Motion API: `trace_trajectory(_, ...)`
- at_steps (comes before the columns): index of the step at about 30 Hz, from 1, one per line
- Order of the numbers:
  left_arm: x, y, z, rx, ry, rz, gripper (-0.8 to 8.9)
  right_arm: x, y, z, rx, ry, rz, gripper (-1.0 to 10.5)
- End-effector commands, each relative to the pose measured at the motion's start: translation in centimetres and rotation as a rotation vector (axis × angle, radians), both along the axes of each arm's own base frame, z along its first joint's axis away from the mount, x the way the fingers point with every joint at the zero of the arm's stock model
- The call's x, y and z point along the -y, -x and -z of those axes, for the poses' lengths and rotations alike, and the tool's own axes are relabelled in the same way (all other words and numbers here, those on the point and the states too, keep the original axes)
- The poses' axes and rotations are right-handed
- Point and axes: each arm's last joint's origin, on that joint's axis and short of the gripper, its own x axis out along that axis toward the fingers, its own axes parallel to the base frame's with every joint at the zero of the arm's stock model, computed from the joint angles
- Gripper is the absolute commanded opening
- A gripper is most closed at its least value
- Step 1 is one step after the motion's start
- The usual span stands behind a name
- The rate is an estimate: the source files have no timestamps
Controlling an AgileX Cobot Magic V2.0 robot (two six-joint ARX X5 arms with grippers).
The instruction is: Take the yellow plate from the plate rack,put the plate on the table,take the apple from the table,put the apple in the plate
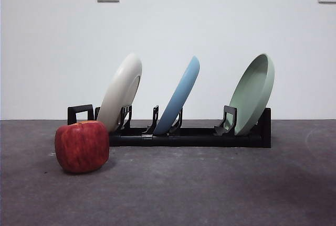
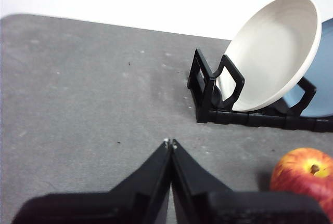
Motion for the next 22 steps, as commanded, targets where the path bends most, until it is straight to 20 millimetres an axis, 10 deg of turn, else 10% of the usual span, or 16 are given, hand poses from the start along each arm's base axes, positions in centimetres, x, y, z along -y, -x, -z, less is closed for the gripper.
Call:
trace_trajectory(1,0.0,0.0,-1.6,0.018,0.052,-0.006,-0.08,0.0,-0.1,-1.9,0.027,-0.035,0.008,-0.1)
trace_trajectory(10,0.2,-2.1,-7.8,-0.023,0.057,0.054,-0.08,-0.2,-2.2,-7.4,-0.033,-0.038,-0.016,-0.1)
trace_trajectory(22,1.3,-10.9,-13.8,-0.208,0.112,0.343,0.04,-1.5,-8.9,-12.1,-0.171,-0.059,-0.335,0.1)
